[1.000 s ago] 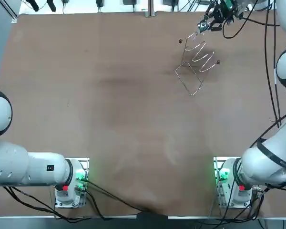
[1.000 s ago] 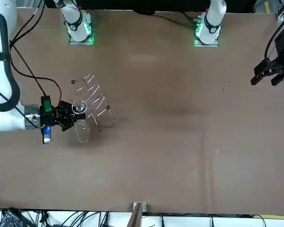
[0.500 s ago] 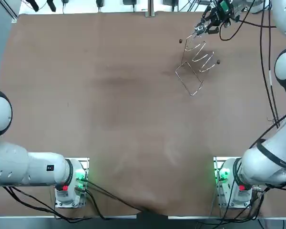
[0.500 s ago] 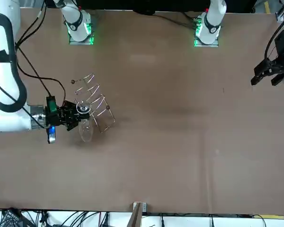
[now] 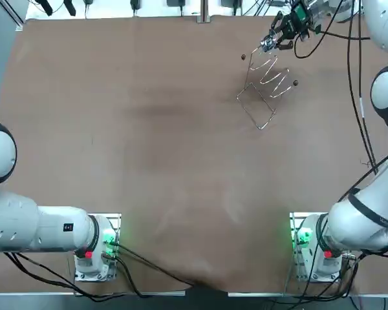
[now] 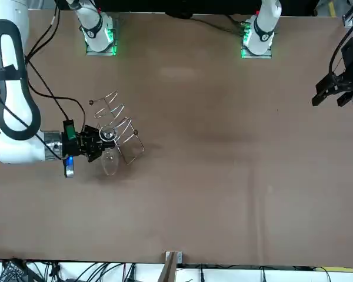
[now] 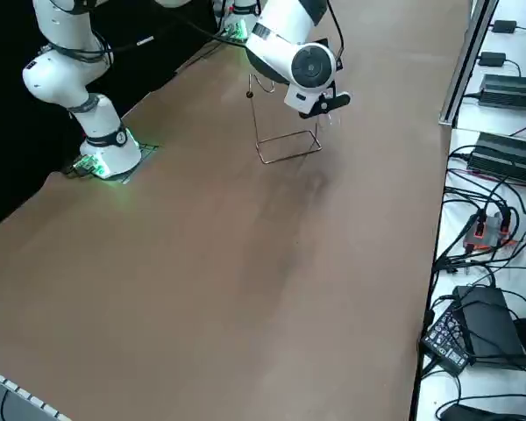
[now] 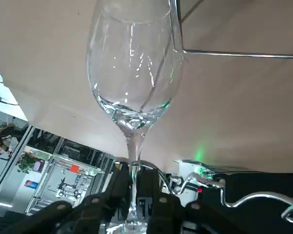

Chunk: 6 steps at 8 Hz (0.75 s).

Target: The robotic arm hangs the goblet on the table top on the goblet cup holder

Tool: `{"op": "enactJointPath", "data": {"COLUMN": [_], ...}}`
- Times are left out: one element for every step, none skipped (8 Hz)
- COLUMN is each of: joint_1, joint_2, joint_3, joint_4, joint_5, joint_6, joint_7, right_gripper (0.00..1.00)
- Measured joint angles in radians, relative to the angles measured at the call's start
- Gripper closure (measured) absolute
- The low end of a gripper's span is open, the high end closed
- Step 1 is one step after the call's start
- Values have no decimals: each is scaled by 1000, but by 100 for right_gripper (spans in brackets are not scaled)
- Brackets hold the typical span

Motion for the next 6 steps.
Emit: {"op": "enactJointPath", "data": {"joint_1": [0, -1, -2, -3, -3, -2], "joint_2": [-1, -2, -7, -13, -20, -29], "joint_3": [0, -1, -3, -5, -5, -5], "joint_4": [0, 0, 1, 1, -2, -10], "joint_5": [0, 0, 1, 1, 1, 1], "joint_6": [-2, -13, -33, -55, -66, -69], "joint_7": [0, 0, 0, 0, 0, 0], "right_gripper": [90, 90, 90, 90, 90, 90]}}
